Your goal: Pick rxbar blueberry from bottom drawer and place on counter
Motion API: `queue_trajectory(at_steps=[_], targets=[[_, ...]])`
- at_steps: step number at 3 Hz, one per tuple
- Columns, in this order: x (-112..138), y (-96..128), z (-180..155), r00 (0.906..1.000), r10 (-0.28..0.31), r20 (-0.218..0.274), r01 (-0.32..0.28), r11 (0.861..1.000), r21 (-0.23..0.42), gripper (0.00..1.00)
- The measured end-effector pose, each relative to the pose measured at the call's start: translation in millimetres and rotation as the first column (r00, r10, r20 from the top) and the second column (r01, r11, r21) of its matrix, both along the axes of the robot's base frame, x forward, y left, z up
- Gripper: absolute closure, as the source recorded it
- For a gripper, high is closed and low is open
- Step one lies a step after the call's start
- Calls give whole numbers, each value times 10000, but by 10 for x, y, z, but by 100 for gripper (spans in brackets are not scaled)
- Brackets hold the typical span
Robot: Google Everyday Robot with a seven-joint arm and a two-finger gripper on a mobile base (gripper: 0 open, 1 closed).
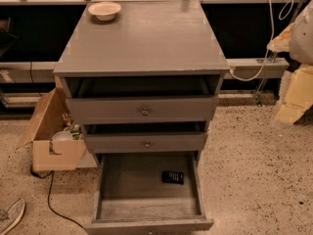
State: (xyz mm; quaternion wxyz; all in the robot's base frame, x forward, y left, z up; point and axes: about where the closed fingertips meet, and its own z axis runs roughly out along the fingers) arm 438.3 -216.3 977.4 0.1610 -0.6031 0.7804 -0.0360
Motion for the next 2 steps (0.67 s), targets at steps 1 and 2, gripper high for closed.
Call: queue_trajectory(at_steps=[1,2], targets=[[0,0,0,10000,0,0,0,10000,0,0],[18,48,-76,9999,-107,106,103,9992,376,0]])
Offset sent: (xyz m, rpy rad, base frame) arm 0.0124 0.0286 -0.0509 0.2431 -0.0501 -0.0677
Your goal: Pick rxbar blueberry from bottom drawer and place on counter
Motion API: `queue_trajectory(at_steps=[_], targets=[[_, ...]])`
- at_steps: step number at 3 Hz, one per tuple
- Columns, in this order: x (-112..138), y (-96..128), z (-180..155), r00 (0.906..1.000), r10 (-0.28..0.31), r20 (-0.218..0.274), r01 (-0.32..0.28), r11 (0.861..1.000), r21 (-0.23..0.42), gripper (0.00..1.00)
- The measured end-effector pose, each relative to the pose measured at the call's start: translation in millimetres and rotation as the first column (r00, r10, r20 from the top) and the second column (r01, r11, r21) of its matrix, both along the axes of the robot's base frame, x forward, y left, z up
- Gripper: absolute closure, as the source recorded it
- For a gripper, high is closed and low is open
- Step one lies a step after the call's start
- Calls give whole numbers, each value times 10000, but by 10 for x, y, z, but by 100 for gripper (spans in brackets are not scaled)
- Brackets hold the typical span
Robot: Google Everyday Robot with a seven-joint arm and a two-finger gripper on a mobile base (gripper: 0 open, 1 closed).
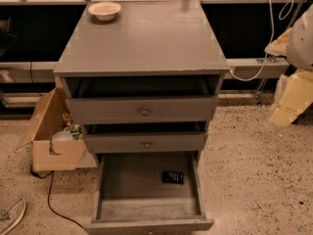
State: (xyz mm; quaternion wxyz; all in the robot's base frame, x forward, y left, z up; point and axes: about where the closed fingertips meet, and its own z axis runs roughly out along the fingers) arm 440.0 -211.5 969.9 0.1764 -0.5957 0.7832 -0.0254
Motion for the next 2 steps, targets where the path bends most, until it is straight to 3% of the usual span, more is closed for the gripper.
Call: queue_trajectory(at_steps=[1,2], targets=[[24,255,-590,9993,-115,-349,175,9840,1772,0],[86,779,-1346,9965,-257,-802,553,9181,3926,0]])
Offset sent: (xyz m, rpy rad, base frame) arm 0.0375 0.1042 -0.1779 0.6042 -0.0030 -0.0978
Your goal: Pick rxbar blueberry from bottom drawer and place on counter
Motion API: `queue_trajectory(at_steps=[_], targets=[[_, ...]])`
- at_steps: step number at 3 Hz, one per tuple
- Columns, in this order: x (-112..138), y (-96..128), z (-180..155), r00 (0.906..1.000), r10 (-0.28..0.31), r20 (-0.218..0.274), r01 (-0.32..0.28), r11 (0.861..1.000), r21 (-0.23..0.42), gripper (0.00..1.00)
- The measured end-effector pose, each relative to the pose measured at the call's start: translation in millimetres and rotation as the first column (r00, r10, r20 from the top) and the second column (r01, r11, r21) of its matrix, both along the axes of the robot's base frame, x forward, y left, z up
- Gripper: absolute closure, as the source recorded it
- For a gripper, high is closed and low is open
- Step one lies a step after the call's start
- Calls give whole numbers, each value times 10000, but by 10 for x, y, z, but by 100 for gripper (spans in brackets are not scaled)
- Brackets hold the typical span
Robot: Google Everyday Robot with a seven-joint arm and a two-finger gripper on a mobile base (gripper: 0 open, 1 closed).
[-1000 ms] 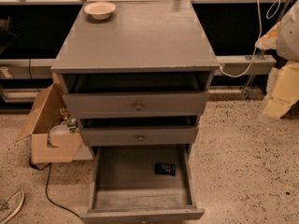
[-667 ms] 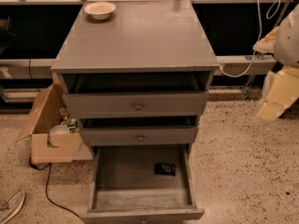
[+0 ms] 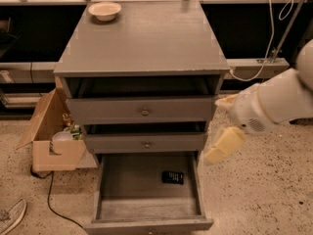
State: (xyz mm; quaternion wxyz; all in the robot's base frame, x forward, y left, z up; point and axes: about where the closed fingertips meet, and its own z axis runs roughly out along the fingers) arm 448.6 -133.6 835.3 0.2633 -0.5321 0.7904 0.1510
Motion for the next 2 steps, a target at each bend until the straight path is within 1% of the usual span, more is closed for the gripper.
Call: queue_trajectory(at_steps=[1,2], targets=[[171,356,-372,9999,-161,-32,164,9943,1049,0],[236,379,-372,9995,-295,138,277,9932,1130,0]])
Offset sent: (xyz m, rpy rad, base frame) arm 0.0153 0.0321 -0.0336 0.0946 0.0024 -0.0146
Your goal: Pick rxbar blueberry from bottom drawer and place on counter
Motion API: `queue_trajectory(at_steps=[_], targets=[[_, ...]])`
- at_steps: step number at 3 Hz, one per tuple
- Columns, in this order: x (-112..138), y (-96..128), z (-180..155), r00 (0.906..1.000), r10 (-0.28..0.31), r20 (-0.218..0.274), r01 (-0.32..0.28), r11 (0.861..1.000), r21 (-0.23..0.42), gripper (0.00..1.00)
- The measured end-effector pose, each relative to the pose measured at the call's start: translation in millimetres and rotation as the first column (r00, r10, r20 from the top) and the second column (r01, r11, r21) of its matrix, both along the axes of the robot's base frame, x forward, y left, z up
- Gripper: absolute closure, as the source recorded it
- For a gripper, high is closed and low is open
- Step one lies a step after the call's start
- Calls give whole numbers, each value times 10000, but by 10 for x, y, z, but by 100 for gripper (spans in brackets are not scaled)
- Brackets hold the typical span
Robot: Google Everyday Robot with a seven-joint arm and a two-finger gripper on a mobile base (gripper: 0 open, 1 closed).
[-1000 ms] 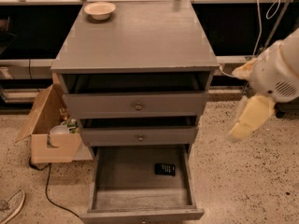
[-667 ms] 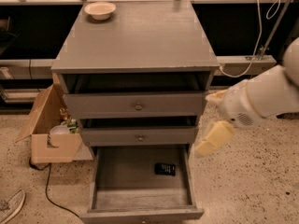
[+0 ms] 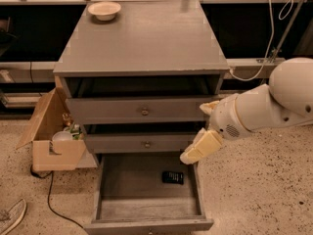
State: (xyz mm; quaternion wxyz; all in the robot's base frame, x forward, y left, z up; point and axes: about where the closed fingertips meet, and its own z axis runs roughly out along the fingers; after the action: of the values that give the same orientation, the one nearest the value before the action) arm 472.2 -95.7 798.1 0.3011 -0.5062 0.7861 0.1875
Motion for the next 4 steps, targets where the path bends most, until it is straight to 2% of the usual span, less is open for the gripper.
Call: queue_trajectory(at_steps=[1,3,4], targets=[[-4,38,-268,9992,60,-389,-60,10000,7,0],[-85,53,-1594,9920,448,-1184,-495,9981,-370,0],[6,-19,-2171,9913,564,-1192,-565,9984,24,0]])
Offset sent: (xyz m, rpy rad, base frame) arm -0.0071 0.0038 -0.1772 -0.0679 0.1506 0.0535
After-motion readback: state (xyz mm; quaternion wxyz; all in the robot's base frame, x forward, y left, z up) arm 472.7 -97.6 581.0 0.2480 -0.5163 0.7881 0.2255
